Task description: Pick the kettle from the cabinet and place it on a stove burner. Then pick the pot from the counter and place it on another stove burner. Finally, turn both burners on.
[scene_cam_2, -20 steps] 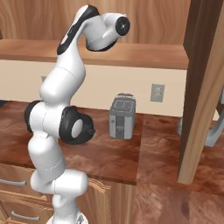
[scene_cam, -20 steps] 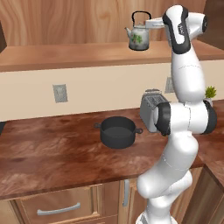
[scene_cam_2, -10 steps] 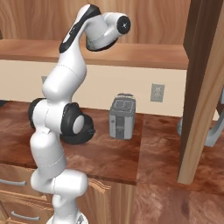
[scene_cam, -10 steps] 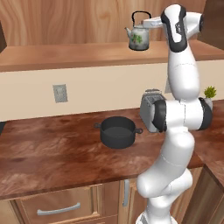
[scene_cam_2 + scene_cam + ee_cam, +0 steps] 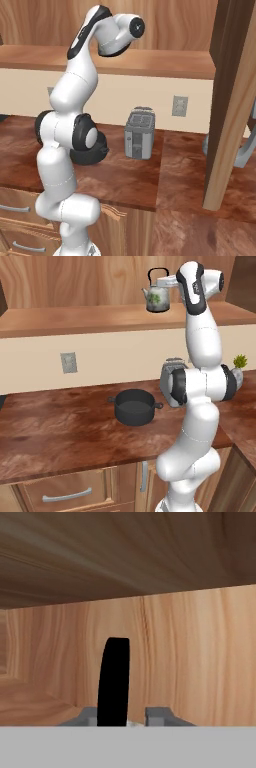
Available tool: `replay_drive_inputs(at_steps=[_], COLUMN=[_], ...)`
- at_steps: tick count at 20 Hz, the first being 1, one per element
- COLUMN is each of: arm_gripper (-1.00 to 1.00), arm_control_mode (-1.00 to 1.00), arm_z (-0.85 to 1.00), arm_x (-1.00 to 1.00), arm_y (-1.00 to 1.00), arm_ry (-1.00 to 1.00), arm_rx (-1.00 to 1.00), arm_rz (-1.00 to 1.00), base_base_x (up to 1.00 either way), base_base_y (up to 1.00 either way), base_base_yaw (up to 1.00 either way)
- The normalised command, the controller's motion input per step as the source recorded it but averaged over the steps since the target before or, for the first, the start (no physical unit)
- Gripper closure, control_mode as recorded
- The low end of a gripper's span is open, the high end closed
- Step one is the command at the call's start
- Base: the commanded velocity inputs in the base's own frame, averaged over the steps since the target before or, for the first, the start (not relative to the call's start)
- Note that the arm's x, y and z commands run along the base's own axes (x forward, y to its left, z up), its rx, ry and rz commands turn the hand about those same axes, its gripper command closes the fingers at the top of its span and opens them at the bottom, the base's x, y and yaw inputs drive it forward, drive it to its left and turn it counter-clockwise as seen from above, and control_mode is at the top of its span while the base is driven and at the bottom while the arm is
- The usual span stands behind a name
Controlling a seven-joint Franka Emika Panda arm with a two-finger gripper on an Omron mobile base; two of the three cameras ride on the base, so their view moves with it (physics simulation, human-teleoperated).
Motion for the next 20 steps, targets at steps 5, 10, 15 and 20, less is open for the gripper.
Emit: replay_drive_inputs(at_steps=[5, 10, 15, 20], arm_gripper=[1.0, 1.0, 1.0, 1.0], arm_control_mode=[-1.0, -1.0, -1.0, -1.0], arm_z=[0.0, -0.02, -0.04, -0.09], arm_x=[0.0, 0.0, 0.0, -0.01], arm_y=[0.01, 0.0, 0.0, 0.0], arm_ry=[0.0, 0.0, -0.01, -0.03], arm_rx=[0.0, 0.0, 0.0, 0.0], arm_rz=[0.0, 0.0, 0.0, 0.0], base_base_x=[0.0, 0.0, 0.0, 0.0], base_base_y=[0.0, 0.0, 0.0, 0.0], base_base_yaw=[0.0, 0.0, 0.0, 0.0])
